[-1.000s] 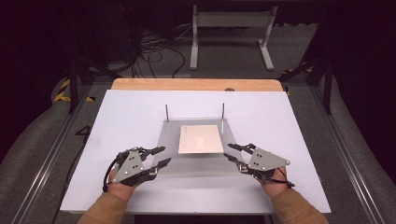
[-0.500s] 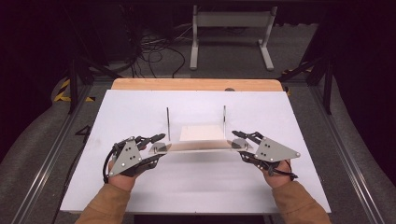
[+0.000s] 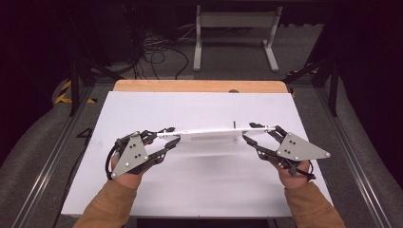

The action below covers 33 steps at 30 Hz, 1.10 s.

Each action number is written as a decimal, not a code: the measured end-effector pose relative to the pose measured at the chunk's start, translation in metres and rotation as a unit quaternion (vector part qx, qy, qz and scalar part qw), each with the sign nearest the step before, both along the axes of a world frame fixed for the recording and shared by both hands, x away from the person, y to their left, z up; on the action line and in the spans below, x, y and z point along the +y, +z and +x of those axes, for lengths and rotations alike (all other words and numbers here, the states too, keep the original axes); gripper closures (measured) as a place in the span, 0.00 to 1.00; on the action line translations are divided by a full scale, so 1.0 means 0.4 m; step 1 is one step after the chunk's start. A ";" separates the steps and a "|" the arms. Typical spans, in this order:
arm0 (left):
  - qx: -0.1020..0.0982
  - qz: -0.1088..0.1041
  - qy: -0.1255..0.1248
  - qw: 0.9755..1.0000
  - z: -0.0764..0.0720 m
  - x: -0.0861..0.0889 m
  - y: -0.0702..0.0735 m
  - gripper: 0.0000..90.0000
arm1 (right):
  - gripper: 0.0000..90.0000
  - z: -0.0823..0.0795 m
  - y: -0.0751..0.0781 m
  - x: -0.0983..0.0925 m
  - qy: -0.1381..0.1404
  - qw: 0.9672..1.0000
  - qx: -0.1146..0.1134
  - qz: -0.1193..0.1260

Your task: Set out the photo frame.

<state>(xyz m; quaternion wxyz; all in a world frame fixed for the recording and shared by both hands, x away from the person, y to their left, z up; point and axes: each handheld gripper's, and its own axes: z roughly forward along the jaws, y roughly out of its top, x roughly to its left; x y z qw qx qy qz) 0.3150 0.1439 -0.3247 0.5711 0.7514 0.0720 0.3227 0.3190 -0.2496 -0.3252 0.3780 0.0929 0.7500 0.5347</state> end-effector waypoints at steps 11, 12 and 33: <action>0.022 -0.035 -0.031 0.999 -0.014 -0.003 0.061 0.74 | 0.67 -0.048 0.052 -0.014 -0.006 1.000 0.024 0.016; 0.027 -0.039 -0.032 0.998 -0.013 -0.002 0.064 0.74 | 0.67 -0.052 0.057 -0.014 -0.004 0.999 0.029 0.021; 0.116 -0.071 -0.039 0.990 0.039 -0.010 0.068 0.72 | 0.67 -0.043 0.082 -0.021 -0.009 0.994 0.092 0.049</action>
